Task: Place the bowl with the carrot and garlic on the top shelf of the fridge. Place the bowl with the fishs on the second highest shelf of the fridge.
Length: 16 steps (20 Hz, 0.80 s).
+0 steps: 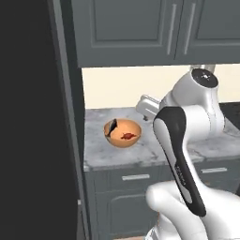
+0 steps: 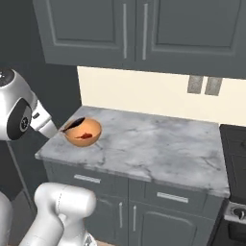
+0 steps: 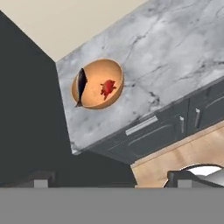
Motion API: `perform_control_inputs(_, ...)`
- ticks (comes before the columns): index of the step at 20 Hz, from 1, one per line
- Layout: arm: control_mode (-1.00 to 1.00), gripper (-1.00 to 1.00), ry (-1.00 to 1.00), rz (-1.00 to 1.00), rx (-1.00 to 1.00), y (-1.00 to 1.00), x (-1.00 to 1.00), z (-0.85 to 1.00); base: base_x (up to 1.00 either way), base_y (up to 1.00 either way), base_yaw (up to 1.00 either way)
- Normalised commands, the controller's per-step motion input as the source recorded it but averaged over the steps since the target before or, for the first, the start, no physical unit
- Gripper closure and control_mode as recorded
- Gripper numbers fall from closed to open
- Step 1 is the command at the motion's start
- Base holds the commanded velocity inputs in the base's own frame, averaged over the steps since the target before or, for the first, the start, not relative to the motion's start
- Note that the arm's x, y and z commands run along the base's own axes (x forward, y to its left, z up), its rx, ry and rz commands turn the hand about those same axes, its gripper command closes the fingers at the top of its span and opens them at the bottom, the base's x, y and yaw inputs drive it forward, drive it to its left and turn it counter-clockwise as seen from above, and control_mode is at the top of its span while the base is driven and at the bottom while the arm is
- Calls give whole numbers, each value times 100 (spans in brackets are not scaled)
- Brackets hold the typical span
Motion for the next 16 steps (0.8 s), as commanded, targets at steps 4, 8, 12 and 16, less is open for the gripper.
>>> perform_control_inputs(4, 100, -100, 0, 0, 0, 0, 0, 0, 23, -84, 20)
perform_control_inputs(8, 100, -100, 0, 0, 0, 0, 0, 0, 45, -69, 2)
perform_control_inputs(12, 100, -100, 0, 0, 0, 0, 0, 0, 77, -9, 1)
perform_control_inputs(16, 100, -100, 0, 0, 0, 0, 0, 0, 28, 72, -2)
